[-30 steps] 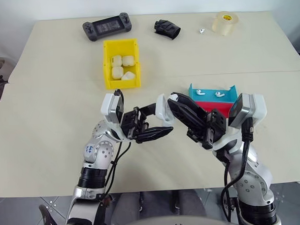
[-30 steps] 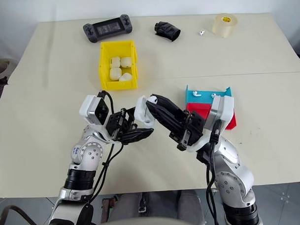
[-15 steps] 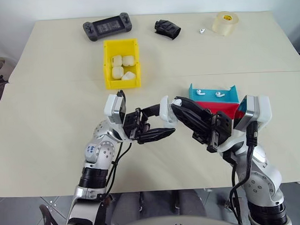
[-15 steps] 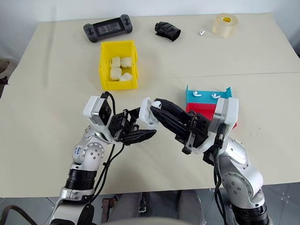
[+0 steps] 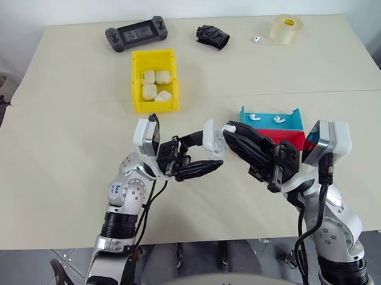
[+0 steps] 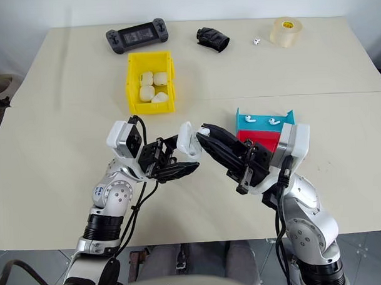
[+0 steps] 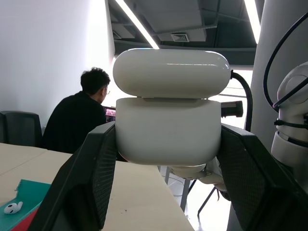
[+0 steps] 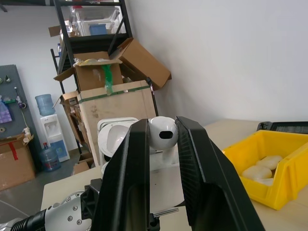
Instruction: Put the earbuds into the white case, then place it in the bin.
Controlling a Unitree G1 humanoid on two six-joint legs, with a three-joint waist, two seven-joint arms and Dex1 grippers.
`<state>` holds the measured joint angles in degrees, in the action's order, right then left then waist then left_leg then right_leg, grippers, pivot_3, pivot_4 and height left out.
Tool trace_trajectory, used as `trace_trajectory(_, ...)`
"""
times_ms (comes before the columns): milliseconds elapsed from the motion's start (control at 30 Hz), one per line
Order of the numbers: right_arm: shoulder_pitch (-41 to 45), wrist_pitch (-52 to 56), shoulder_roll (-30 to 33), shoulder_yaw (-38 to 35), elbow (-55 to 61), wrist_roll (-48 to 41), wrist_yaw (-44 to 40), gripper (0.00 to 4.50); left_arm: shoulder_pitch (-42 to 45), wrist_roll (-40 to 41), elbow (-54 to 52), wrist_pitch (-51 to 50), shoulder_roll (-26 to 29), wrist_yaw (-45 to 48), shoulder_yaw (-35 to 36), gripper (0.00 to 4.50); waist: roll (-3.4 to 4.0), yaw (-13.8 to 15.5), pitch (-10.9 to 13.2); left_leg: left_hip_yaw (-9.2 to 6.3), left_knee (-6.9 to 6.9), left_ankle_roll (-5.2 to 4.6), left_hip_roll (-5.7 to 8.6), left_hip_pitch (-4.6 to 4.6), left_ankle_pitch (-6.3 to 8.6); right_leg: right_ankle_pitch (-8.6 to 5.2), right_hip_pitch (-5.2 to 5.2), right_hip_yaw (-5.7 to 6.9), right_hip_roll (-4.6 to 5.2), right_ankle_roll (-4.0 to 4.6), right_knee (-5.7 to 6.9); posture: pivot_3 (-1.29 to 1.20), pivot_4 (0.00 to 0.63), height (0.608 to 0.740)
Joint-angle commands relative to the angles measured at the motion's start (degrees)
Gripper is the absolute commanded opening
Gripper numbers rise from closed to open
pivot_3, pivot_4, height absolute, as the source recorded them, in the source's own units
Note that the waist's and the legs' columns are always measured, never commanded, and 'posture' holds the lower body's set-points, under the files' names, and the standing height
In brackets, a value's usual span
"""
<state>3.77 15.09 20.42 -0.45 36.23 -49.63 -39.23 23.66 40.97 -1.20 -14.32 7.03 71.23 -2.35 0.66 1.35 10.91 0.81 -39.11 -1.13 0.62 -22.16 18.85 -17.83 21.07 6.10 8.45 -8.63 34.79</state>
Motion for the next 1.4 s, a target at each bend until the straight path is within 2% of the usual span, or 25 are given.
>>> trace_trajectory(33, 0.8, 0.9, 0.5, -0.8, -1.2, 0.0, 0.4, 0.55, 0.8, 2.5, -2.9, 1.8, -0.6, 0.2, 1.7, 2.78, 0.00, 0.0, 0.0, 0.00, 0.00, 0.00, 0.00, 0.00, 0.00, 0.00, 0.00, 0.00, 0.00, 0.00, 0.00, 0.00, 0.150, 0.740)
trace_trajectory(467, 5.3, 2.1, -0.2, 0.5, -3.2, 0.9, 0.3, 0.55, 0.7, 2.0, -2.6, 2.2, -0.5, 1.1, 1.2, 2.78, 0.00, 0.0, 0.0, -0.01, 0.00, 0.00, 0.00, 0.00, 0.00, 0.00, 0.00, 0.01, 0.00, 0.00, 0.00, 0.00, 0.150, 0.740)
trace_trajectory(733, 5.0, 5.9, 2.8, 0.7, -3.7, 0.7, -0.6, 0.55, 1.1, 1.7, -2.1, 2.6, -0.7, 1.2, 1.4, 2.78, 0.00, 0.0, 0.0, -0.01, 0.00, 0.00, 0.00, 0.00, 0.00, 0.00, 0.00, 0.01, 0.00, 0.00, 0.00, 0.00, 0.150, 0.740)
trace_trajectory(867, 5.1, 8.5, 4.8, -0.9, -4.1, -2.3, -0.7, 0.55, 1.1, 1.6, -2.0, 2.8, -1.0, 1.3, 1.5, 2.78, 0.00, 0.0, 0.0, 0.00, 0.00, 0.00, 0.00, -0.01, 0.00, 0.00, 0.00, 0.02, 0.00, 0.00, -0.01, 0.00, 0.150, 0.740)
trace_trajectory(1100, 7.5, 9.4, 6.8, -3.8, -4.1, -4.5, -1.3, 2.75, 0.4, 0.9, -2.1, 3.7, -1.2, 1.8, 1.1, 2.78, 0.00, 0.0, 0.0, 0.00, 0.00, 0.00, -0.10, 0.00, 0.00, 0.00, -0.01, 0.01, 0.00, 0.00, -0.02, 0.00, 0.150, 0.740)
trace_trajectory(1200, 6.3, 9.7, 10.1, -7.9, -3.4, -4.9, -2.4, 3.80, -0.5, 0.1, -2.1, 5.0, -0.7, 2.4, 1.1, 2.78, -0.01, 0.1, 0.0, 0.01, 0.00, 0.00, -0.20, -0.03, 0.00, 0.00, -0.01, 0.02, 0.03, 0.00, -0.05, 0.00, 0.150, 0.740)
trace_trajectory(1267, 2.8, 9.9, 14.8, -13.7, -4.3, -4.8, -4.8, 4.44, -1.3, -0.1, -1.9, 6.2, 0.0, 3.3, 1.4, 2.78, -0.01, 0.4, 0.0, 0.00, 0.00, -0.01, -0.20, -0.03, 0.01, 0.00, -0.04, 0.05, 0.03, 0.00, -0.08, 0.00, 0.150, 0.740)
trace_trajectory(1400, -1.8, 11.3, 20.2, -20.4, -5.6, -7.2, -8.0, 4.48, -2.2, -0.5, -1.1, 8.2, 0.6, 4.2, 1.6, 2.78, -0.03, 0.3, 0.0, 0.10, 0.01, -0.12, -0.19, -0.03, 0.07, 0.00, -0.09, 0.05, 0.03, 0.00, -0.21, 0.00, 0.150, 0.740)
